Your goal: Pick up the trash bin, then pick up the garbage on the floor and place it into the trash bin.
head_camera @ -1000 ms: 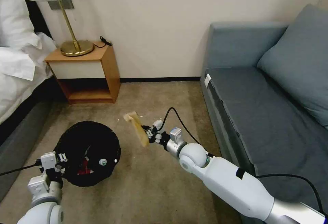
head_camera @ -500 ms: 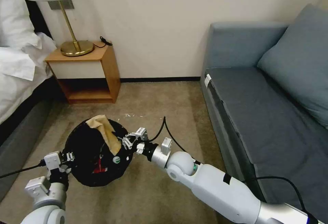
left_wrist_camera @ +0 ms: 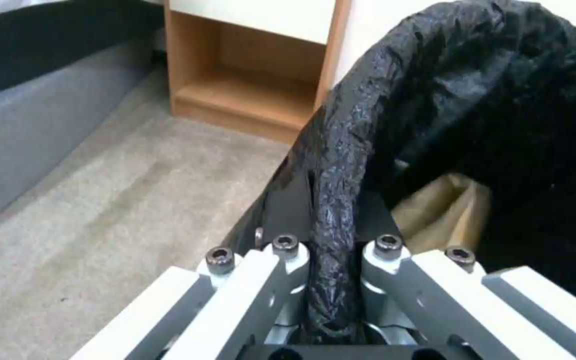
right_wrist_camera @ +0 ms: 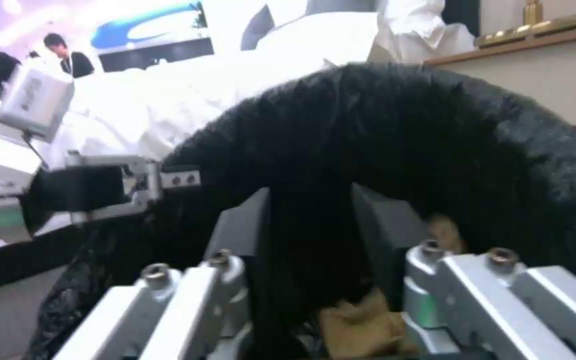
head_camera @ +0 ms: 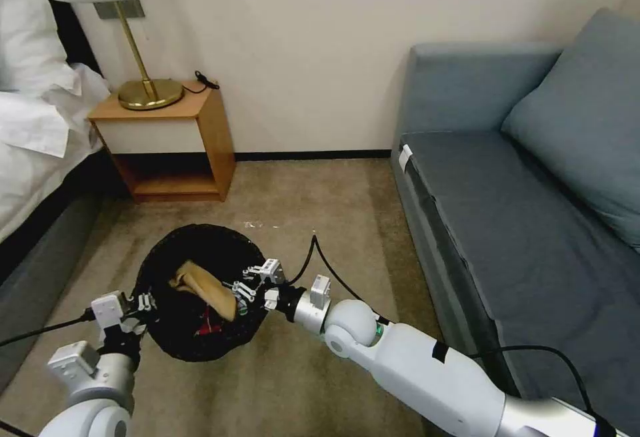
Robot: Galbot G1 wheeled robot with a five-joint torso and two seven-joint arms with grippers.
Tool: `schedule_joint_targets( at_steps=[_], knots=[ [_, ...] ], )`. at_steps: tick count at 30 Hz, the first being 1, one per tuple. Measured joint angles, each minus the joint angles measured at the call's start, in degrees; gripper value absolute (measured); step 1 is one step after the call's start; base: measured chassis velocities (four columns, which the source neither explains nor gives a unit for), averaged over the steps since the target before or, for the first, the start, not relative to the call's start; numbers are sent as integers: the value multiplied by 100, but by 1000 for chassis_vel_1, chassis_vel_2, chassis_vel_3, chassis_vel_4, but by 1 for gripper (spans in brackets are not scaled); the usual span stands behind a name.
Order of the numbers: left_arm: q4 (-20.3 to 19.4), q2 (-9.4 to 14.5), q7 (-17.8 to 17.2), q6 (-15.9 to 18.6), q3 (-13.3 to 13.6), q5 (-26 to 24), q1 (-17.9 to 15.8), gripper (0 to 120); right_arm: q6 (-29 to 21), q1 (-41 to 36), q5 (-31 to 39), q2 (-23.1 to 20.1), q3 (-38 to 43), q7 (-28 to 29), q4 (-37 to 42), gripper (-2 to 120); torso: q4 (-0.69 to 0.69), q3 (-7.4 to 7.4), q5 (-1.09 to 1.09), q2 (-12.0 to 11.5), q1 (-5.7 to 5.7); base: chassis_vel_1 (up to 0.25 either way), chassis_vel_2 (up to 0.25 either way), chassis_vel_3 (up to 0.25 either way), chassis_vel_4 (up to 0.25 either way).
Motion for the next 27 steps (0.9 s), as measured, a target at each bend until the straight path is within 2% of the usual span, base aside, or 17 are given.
schedule_joint_targets(
  at_steps=[1,2,4,5,8,9,10,11,14,15,17,19,21,24,27],
  knots=[
    [0,8,-11,-4,-22,42,-8,5,18,-22,0,-30,64,-1,81,42,0,0,-1,0,0,0,0,0,0],
    [0,8,-11,-4,-22,42,-8,5,18,-22,0,-30,64,-1,81,42,0,0,-1,0,0,0,0,0,0],
    [89,80,-92,-117,-129,195,-52,5,116,-103,-40,-130,321,75,350,54,0,0,0,0,0,0,0,0,0],
    [89,80,-92,-117,-129,195,-52,5,116,-103,-40,-130,321,75,350,54,0,0,0,0,0,0,0,0,0],
    [98,193,-330,13,-269,-369,-122,5,405,-320,-170,-272,710,457,650,67,1,0,1,0,0,0,0,0,0],
    [122,242,-590,174,-324,-878,-219,5,627,-513,-218,-344,962,728,820,72,1,0,0,0,0,0,0,0,0],
    [122,242,-590,174,-324,-878,-219,5,627,-513,-218,-344,962,728,820,72,1,0,0,0,0,0,0,0,0],
    [185,270,-764,228,-350,-1150,-286,5,727,-659,-287,-385,1144,880,925,75,0,0,1,0,0,0,0,0,0],
    [523,328,-1304,313,-437,-1823,-477,5,994,-1211,-797,-459,1892,1159,1242,88,-1,0,-1,0,0,0,0,0,0],
    [523,328,-1304,313,-437,-1823,-477,5,994,-1211,-797,-459,1892,1159,1242,88,-1,0,-1,0,0,0,0,0,0],
    [850,360,-1684,323,-491,-2347,-574,5,1025,-1793,-1401,-442,2793,1404,1637,98,1,0,0,0,0,0,0,0,0],
    [916,361,-1759,323,-499,-2457,-592,5,1016,-1948,-1568,-427,3039,1491,1761,99,2,0,-1,0,0,0,0,0,0],
    [1242,358,-1977,291,-560,-2815,-683,5,953,-2569,-2113,-341,3865,1756,2202,100,-1,0,1,0,0,0,0,0,0],
    [1465,360,-2074,227,-604,-2916,-725,5,912,-3029,-2368,-234,4292,1836,2461,100,-2,0,-2,0,0,0,0,0,0],
    [1531,366,-2095,208,-623,-2945,-730,5,897,-3178,-2440,-190,4416,1866,2540,100,-3,0,0,0,0,0,0,0,0]
  ],
)
